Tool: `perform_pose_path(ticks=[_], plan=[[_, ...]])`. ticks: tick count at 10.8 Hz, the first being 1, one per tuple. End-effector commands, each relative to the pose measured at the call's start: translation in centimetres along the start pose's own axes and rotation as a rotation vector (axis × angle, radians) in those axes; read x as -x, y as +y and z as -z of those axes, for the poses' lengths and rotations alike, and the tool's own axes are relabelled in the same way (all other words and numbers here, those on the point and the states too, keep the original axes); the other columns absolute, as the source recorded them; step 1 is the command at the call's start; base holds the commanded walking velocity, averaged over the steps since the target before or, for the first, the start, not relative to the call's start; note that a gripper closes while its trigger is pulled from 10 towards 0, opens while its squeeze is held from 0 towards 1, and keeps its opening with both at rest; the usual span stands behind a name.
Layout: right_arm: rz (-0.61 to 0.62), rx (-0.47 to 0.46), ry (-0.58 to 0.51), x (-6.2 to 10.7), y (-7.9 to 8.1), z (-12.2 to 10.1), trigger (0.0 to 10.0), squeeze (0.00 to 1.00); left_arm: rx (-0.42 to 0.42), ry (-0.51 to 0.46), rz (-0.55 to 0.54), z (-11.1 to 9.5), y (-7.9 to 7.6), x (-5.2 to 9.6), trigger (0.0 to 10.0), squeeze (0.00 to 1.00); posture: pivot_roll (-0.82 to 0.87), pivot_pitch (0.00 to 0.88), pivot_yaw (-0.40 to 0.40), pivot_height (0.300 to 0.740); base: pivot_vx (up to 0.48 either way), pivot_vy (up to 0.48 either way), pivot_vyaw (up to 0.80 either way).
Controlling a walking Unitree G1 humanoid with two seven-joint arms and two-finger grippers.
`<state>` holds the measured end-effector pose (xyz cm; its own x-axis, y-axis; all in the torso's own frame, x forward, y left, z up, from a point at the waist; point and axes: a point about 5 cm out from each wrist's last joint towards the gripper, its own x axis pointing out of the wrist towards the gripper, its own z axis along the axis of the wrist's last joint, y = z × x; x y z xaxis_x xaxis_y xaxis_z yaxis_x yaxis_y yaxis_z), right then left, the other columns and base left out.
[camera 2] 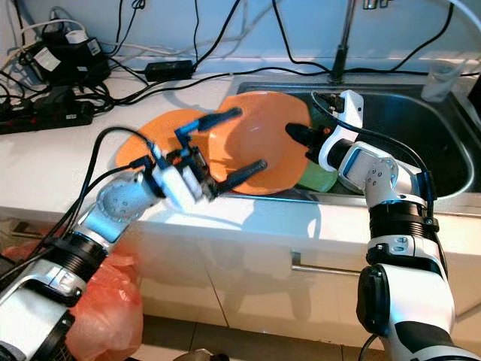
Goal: Kitchen organization
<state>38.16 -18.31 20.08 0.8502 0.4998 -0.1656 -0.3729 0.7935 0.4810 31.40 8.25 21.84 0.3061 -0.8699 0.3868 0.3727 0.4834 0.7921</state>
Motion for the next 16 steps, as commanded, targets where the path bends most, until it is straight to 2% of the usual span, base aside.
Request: perform_pose_path(ticks=[1, 3, 5, 7, 8, 9, 10, 12, 14, 15, 16], plan=[[0.003, 0.003, -0.066, 0.0, 0.2, -1.1, 10.0, 0.0, 0.058, 0.043, -0.052, 0.4, 0.4, 0.3, 10.0, 1.0, -0.1, 0.0, 0.111, 0.74, 0.0, 0.0, 0.0], [0.129, 0.028, -0.175, 0.8, -1.2, -2.3, 10.0, 0.0, 0.14, 0.096, -0.139, 0.6, 0.4, 0.7, 10.0, 1.0, -0.1, 0.0, 0.109, 0.74, 0.0, 0.0, 0.0], [0.24, 0.062, -0.264, 2.1, -2.4, -3.2, 10.0, 0.0, 0.21, 0.126, -0.158, 0.6, -0.3, 0.8, 10.0, 1.0, -0.1, 0.0, 0.104, 0.74, 0.0, 0.0, 0.0], [0.365, 0.149, -0.32, 3.1, -3.5, -3.2, 10.0, 0.0, 0.293, 0.169, -0.097, 0.7, -1.3, 0.3, 10.0, 1.0, -0.11, 0.0, 0.107, 0.74, 0.0, 0.0, 0.0], [0.431, 0.22, -0.337, 3.7, -4.0, -3.0, 10.0, 0.0, 0.35, 0.227, -0.019, 1.1, -2.2, 0.1, 10.0, 1.0, -0.11, 0.0, 0.109, 0.74, 0.0, 0.0, 0.0], [0.452, 0.226, -0.343, 3.9, -4.3, -2.9, 10.0, 0.0, 0.388, 0.25, 0.015, 1.2, -2.5, 0.1, 10.0, 1.0, -0.11, 0.0, 0.11, 0.74, 0.0, 0.0, 0.0], [0.482, 0.265, -0.344, 4.2, -4.6, -2.4, 10.0, 0.0, 0.463, 0.276, 0.046, 1.3, -2.5, 0.0, 10.0, 1.0, -0.11, 0.0, 0.114, 0.74, 0.0, 0.0, 0.0], [0.503, 0.333, -0.334, 4.2, -4.7, -1.7, 10.0, 0.0, 0.52, 0.292, 0.102, 1.1, -2.6, -0.1, 10.0, 1.0, -0.11, 0.0, 0.122, 0.74, 0.0, 0.0, 0.0], [0.523, 0.457, -0.3, 4.0, -5.0, -0.1, 10.0, 0.0, 0.646, 0.313, 0.16, 0.7, -3.3, -0.2, 10.0, 1.0, -0.1, 0.0, 0.126, 0.74, 0.0, 0.0, 0.0], [0.527, 0.468, -0.296, 4.0, -5.1, 0.2, 10.0, 0.0, 0.675, 0.316, 0.169, 0.6, -3.5, -0.2, 10.0, 1.0, -0.1, 0.0, 0.126, 0.74, 0.0, 0.0, 0.0], [0.536, 0.438, -0.307, 3.9, -5.5, 0.9, 10.0, 0.0, 0.718, 0.315, 0.179, 0.3, -3.9, -0.6, 10.0, 0.96, -0.09, 0.0, 0.123, 0.74, 0.0, 0.0, 0.0]])
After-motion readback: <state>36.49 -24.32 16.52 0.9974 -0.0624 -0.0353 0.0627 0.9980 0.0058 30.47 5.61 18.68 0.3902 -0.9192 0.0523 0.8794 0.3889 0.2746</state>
